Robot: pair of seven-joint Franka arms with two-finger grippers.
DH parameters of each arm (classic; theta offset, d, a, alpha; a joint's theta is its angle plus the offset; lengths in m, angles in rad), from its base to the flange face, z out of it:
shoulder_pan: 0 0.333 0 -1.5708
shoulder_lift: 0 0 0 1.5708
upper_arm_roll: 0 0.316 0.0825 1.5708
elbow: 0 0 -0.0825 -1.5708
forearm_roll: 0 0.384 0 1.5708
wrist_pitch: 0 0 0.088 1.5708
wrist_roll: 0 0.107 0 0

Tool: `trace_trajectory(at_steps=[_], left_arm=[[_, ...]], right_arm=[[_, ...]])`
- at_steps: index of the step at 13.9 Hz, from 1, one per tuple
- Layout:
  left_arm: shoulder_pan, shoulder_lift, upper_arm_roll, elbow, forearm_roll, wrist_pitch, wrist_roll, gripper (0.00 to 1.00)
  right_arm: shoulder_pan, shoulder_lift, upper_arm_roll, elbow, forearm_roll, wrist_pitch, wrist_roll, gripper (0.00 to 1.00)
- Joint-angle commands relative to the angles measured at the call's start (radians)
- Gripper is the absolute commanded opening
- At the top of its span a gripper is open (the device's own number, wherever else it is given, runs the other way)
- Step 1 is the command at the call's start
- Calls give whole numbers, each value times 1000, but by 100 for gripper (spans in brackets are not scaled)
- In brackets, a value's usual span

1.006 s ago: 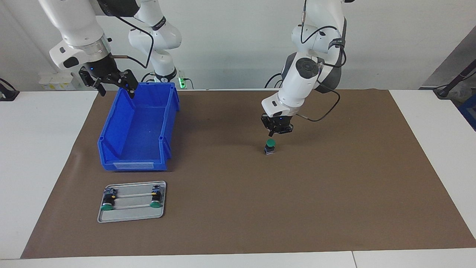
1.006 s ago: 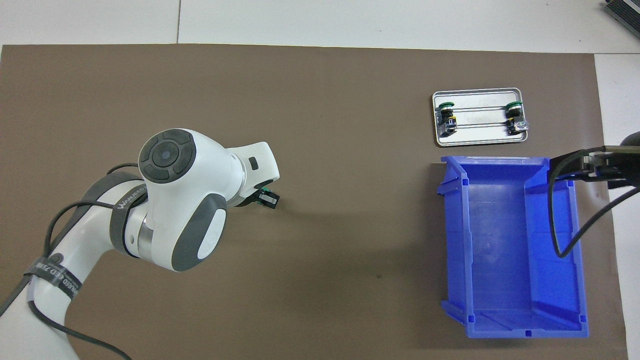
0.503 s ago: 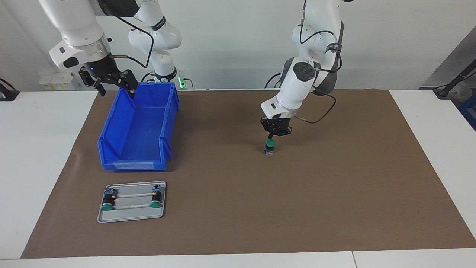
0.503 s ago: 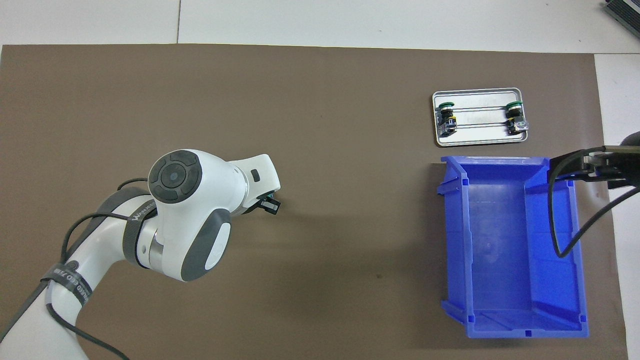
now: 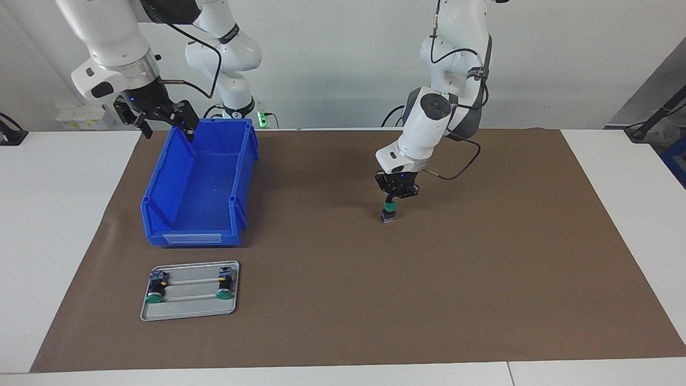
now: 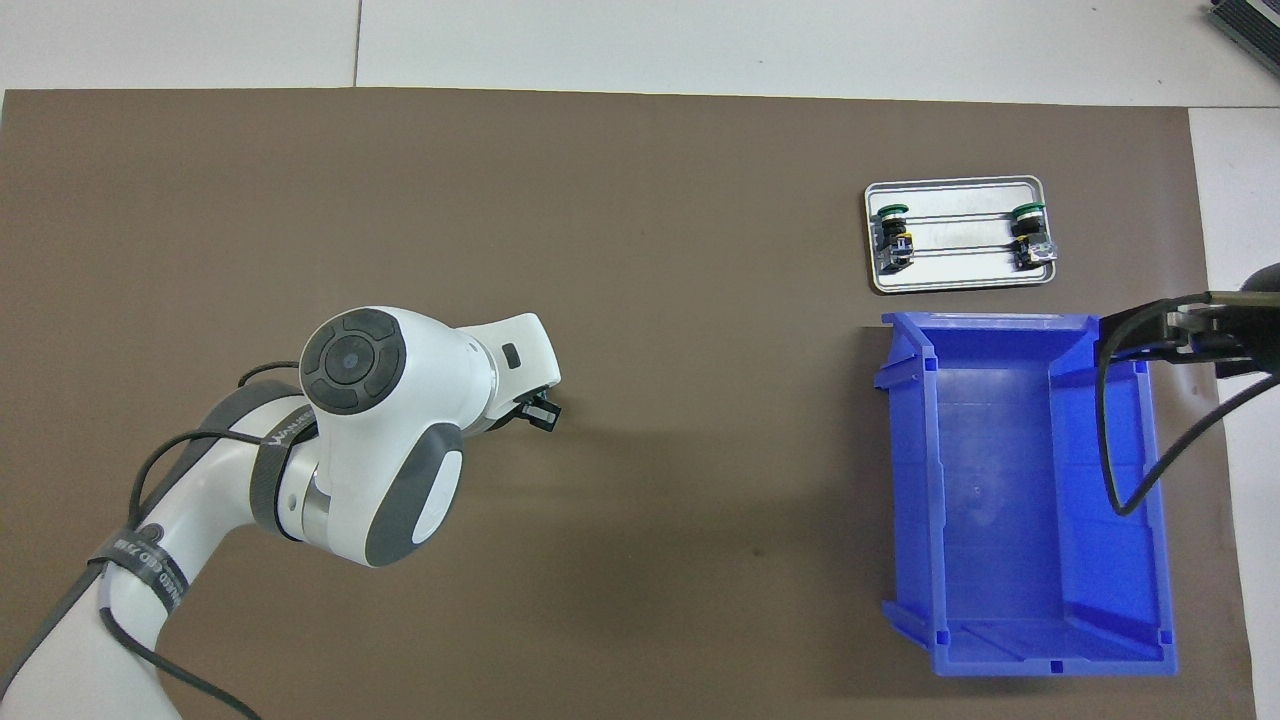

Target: Place and press button with both arms

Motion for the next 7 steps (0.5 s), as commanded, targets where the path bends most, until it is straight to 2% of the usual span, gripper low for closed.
trace_trajectory(at_steps=[1,7], left_arm=[[-29,-9,14,-58,25,63,-23,0],[-29,3,17,-76,25,98,-19,0]], right_arm=[[8,-17,-11,-17,15,14,-1,100],[8,-18,-11,-17,15,14,-1,100]])
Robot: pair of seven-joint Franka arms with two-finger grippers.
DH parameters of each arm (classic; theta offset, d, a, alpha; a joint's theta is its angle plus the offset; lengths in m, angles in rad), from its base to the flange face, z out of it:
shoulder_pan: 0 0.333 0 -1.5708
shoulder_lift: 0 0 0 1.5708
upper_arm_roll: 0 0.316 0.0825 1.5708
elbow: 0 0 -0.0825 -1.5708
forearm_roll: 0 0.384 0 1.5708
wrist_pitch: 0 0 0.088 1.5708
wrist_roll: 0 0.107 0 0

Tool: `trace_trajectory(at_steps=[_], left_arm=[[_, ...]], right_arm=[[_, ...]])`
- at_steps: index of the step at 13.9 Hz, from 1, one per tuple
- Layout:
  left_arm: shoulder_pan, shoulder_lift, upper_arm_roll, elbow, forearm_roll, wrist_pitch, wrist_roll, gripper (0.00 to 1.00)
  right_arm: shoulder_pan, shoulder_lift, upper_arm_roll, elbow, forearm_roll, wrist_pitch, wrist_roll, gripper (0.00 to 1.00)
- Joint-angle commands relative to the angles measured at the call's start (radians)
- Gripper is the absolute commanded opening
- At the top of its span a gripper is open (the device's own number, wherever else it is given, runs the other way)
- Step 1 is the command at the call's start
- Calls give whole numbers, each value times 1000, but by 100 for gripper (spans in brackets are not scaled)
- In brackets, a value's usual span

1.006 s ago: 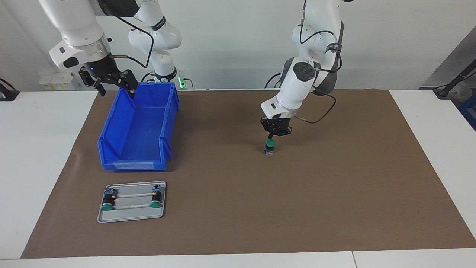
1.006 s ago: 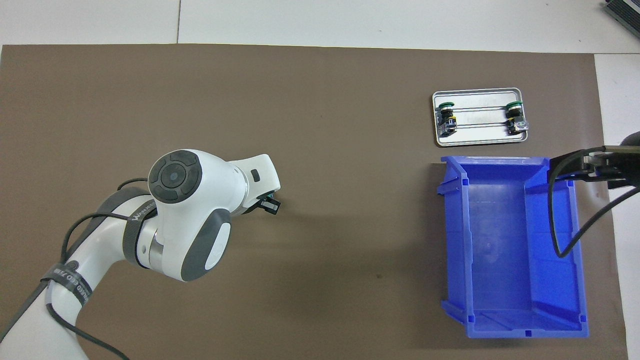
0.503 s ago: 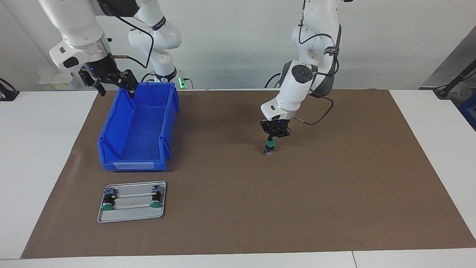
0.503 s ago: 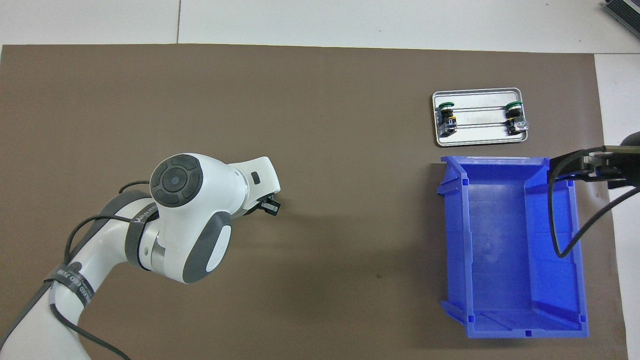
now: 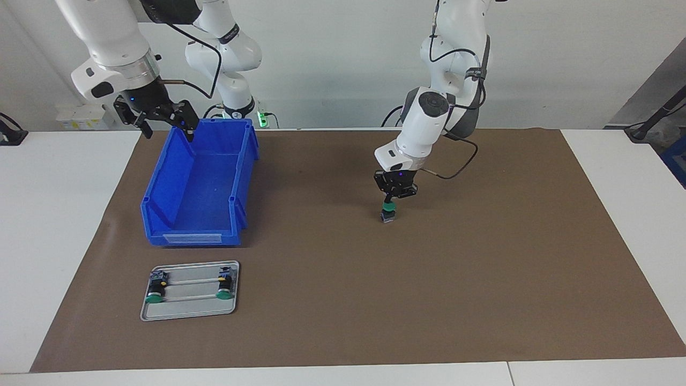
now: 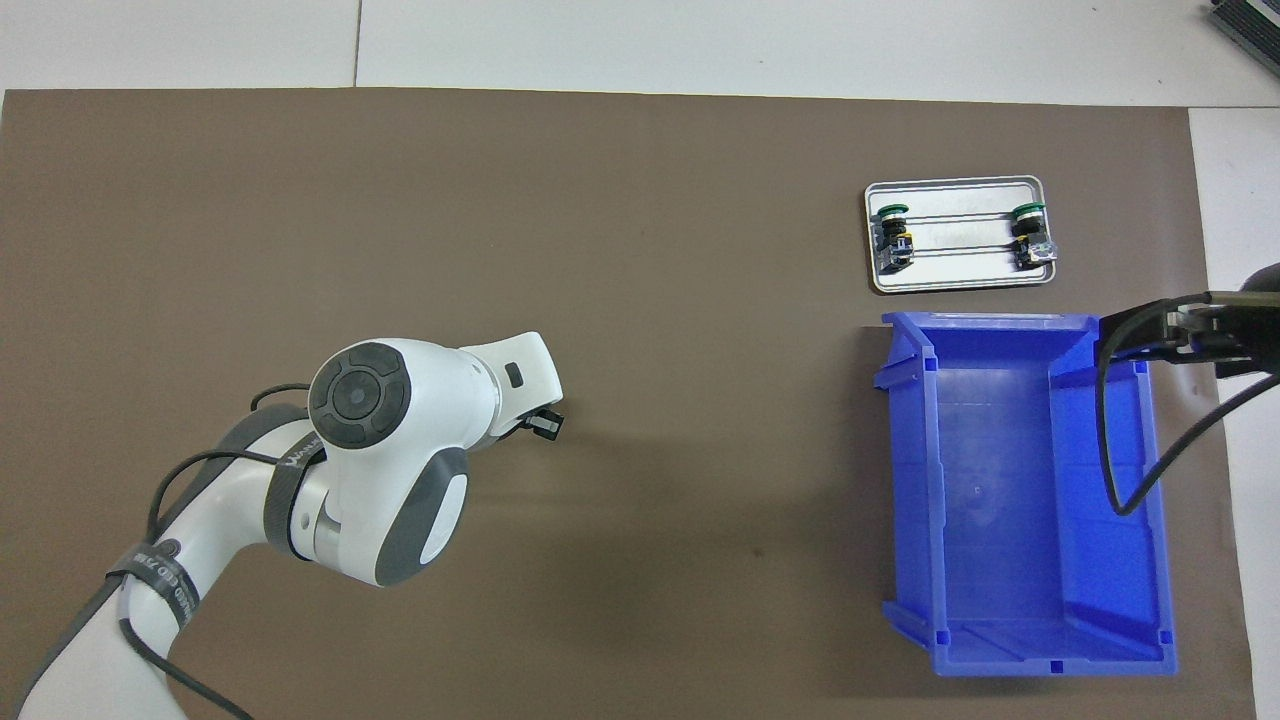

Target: Place and press button with both arms

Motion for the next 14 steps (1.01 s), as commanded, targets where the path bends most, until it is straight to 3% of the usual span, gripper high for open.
trace_trajectory(at_steps=[1,7,11,13,14], left_arm=[[-19,18,17,-28,24,38,-17,0],[1,38,26,136,24,-117,-17,11],[92,40,26,248,24,-256,-17,18],[165,40,26,271,24,-286,-22,34],[213,40,26,273,24,-271,-23,52]], right_arm=[[8,-18,-11,-17,15,14,-1,100],[8,-18,-11,-17,15,14,-1,100],[8,-18,-11,-17,15,14,-1,100],[8,-18,-11,-17,15,14,-1,100],[8,-18,-11,-17,15,14,-1,100]])
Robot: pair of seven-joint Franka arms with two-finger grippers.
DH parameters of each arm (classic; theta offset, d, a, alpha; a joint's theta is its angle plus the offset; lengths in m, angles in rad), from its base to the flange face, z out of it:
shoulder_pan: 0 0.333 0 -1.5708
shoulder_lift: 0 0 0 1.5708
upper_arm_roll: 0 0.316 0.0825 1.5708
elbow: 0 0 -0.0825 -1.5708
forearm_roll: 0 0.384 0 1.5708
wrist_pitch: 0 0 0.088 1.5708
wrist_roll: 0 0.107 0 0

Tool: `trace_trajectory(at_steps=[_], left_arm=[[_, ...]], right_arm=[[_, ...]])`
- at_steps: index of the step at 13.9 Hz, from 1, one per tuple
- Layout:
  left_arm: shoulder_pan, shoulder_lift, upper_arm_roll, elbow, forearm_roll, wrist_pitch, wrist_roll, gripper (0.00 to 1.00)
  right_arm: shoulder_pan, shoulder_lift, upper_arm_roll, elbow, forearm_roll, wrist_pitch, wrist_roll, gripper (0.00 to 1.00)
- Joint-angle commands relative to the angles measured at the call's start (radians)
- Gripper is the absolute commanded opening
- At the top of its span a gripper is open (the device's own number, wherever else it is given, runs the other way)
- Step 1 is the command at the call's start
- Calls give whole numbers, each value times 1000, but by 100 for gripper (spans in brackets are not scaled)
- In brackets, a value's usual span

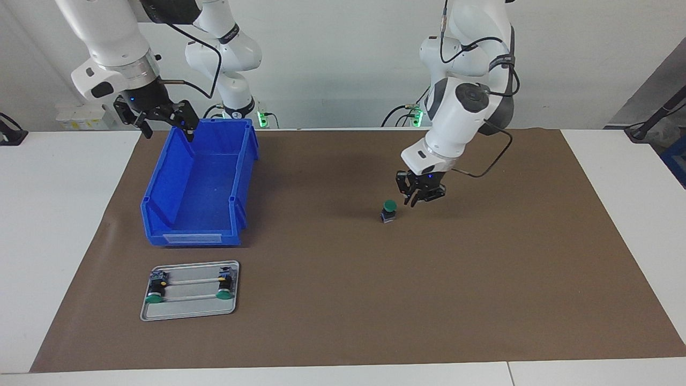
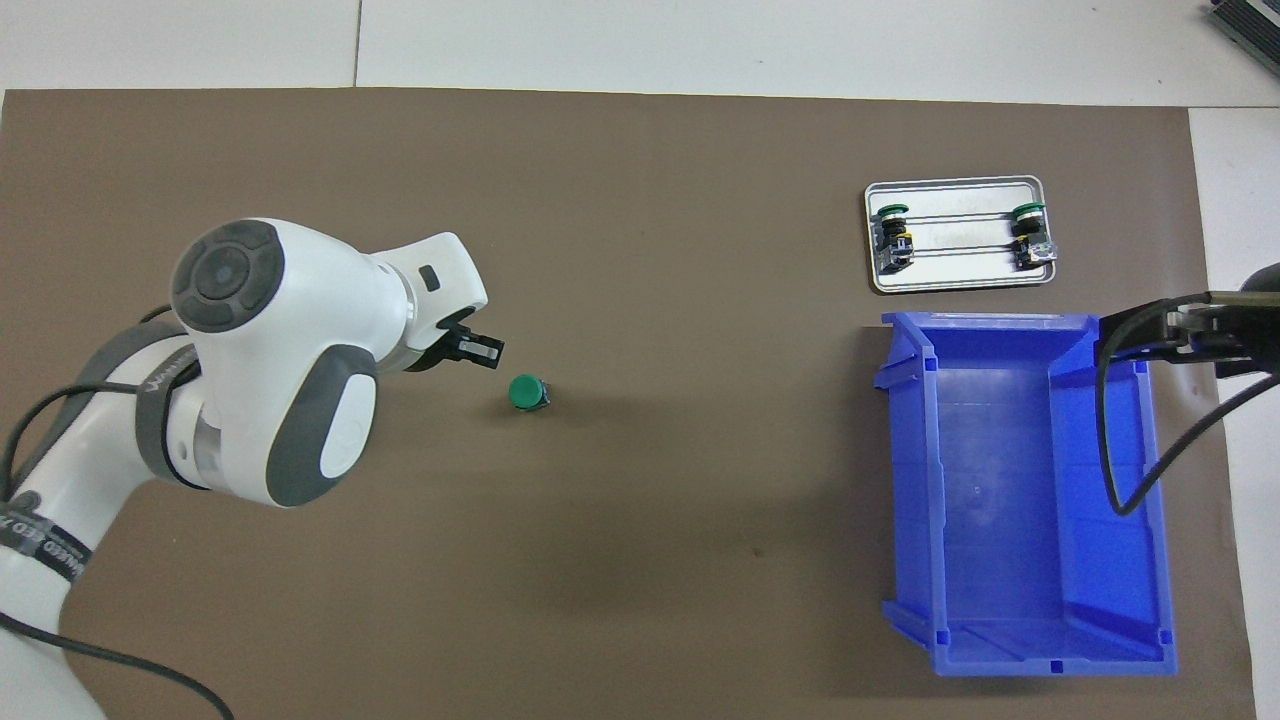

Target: Place and press button with both arms

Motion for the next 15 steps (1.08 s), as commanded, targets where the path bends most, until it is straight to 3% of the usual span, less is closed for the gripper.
trace_trajectory(at_steps=[1,4,5,15], left_arm=[[122,17,-7,41,32,-28,-10,56],[170,9,-7,66,255,-94,37,64],[200,6,-7,92,271,-132,51,65],[295,49,-4,524,171,-602,96,75]], right_arm=[[8,-18,-11,-17,15,14,-1,100],[8,-18,-11,-17,15,14,-1,100],[8,-17,-11,-17,15,14,-1,100],[5,-18,-3,-19,15,6,-4,100]])
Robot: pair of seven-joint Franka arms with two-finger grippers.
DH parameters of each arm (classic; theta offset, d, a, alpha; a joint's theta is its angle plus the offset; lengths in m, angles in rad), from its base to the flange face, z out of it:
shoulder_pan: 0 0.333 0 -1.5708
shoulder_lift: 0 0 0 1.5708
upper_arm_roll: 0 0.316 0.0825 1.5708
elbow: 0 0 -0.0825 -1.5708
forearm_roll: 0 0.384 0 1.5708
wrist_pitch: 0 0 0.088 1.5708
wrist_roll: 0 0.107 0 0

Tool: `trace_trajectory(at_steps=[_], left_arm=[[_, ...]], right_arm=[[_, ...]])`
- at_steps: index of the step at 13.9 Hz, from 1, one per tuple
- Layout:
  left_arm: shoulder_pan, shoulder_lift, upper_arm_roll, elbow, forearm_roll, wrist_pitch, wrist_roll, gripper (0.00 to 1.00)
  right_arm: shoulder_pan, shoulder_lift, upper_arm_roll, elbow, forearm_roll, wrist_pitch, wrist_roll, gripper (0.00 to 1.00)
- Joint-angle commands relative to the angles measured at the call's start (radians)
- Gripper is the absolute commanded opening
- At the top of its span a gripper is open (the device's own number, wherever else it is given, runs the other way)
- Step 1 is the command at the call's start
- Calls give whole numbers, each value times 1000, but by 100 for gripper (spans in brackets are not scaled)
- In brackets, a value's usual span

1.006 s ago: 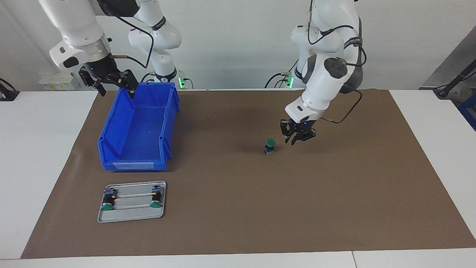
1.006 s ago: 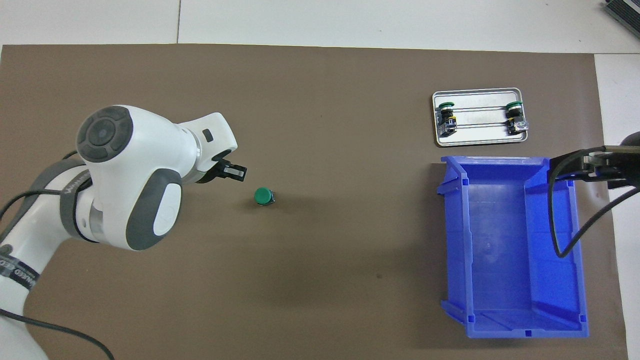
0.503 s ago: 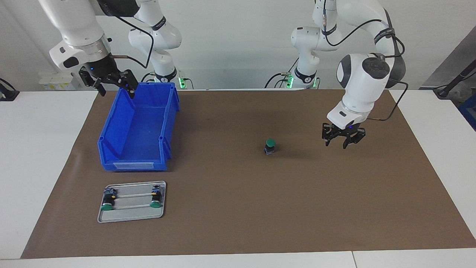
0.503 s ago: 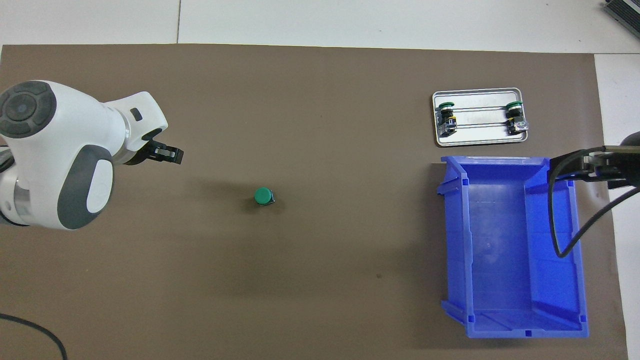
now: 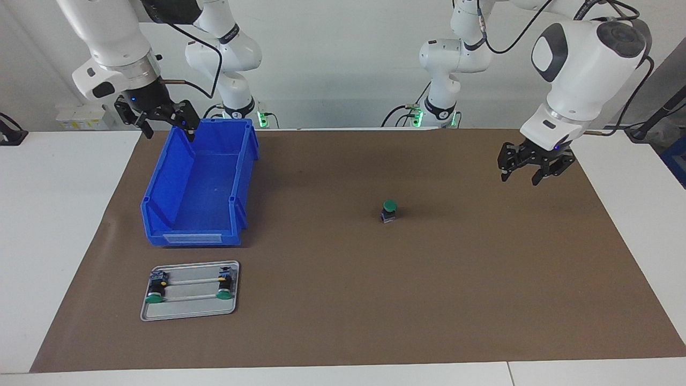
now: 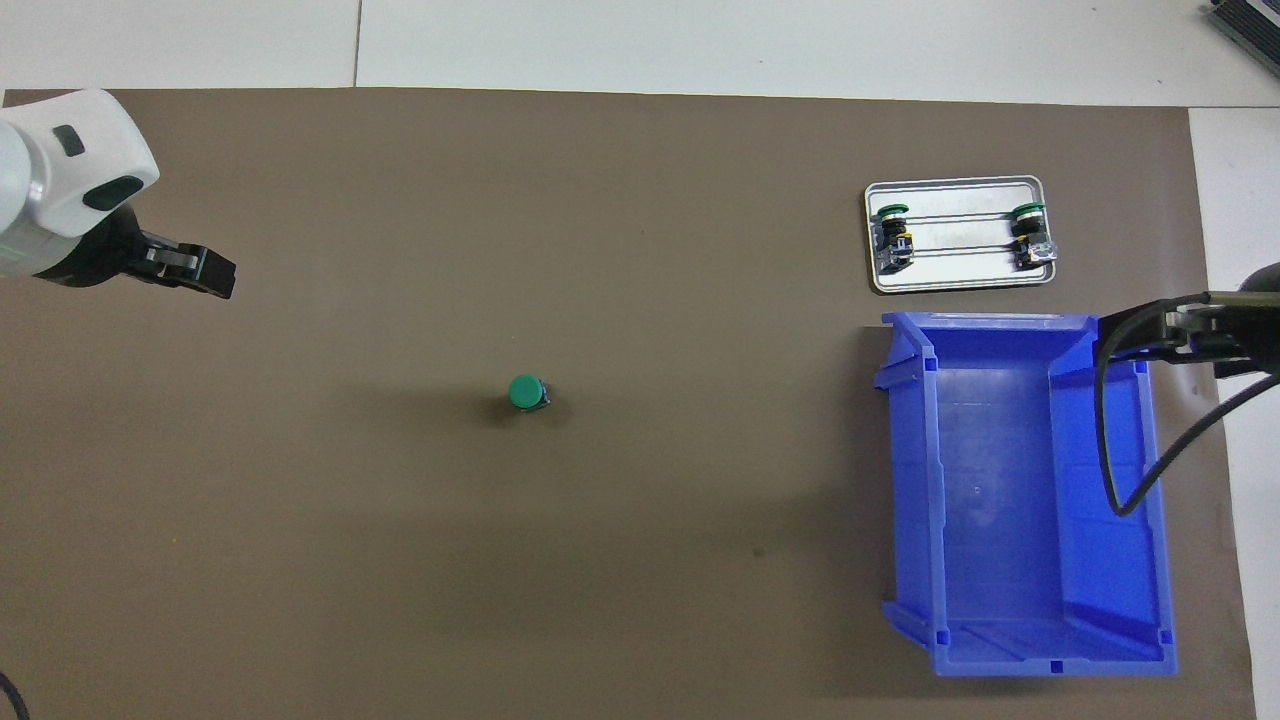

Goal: Place and press button with both arms
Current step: 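Reach the right gripper to the button and grasp it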

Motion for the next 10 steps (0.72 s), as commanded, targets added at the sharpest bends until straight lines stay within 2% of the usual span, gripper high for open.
trace_trajectory(at_steps=[1,3,7,10], left_arm=[[15,61,-6,118,-16,-88,4,77],[15,63,-6,123,-15,-93,4,79],[17,61,-8,113,-4,-93,2,82],[27,34,-6,52,25,-90,4,89]], right_arm=[[3,-18,-3,-19,15,12,-7,100],[35,-15,1,-26,16,58,2,100],[241,28,1,-89,66,227,80,100],[435,158,3,-79,100,407,297,100]])
